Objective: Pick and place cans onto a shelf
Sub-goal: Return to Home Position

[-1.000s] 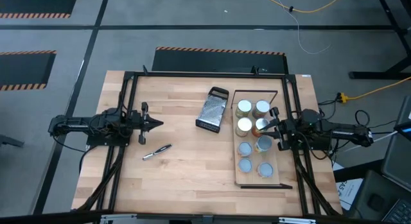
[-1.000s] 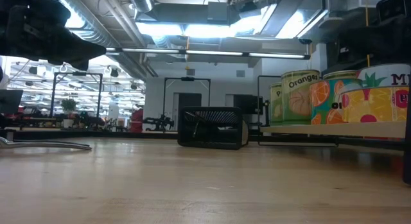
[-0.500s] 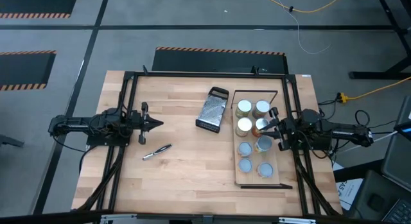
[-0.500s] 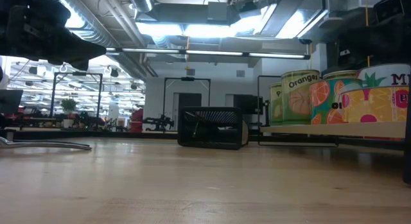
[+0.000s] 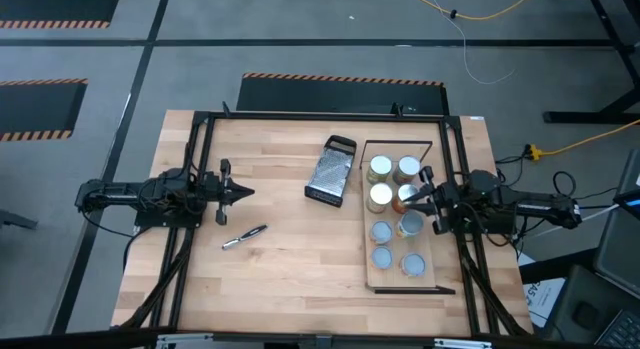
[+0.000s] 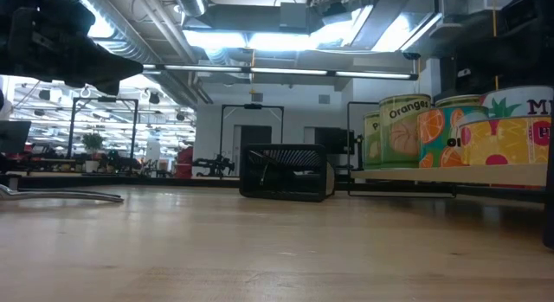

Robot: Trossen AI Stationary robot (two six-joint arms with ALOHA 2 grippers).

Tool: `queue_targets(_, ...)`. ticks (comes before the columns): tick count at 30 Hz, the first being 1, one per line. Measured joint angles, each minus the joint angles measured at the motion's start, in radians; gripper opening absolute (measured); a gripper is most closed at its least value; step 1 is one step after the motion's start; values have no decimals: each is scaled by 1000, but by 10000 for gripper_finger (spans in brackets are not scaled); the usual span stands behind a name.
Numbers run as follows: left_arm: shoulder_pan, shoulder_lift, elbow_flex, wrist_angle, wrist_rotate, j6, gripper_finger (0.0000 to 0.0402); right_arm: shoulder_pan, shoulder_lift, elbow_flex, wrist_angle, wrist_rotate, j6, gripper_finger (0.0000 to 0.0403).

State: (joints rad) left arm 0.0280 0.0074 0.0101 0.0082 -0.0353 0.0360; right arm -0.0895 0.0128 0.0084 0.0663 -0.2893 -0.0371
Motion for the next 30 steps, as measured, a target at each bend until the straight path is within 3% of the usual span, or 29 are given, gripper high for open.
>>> queue_targets(7,0,0,0,0,0,0,0,0,38,0,-33,212,2,67)
queue_targets(14,0,0,0,0,0,0,0,0,66,0,-35,233,-48,67)
queue_targets(30,0,0,0,0,0,0,0,0,66,0,-40,254,3,67)
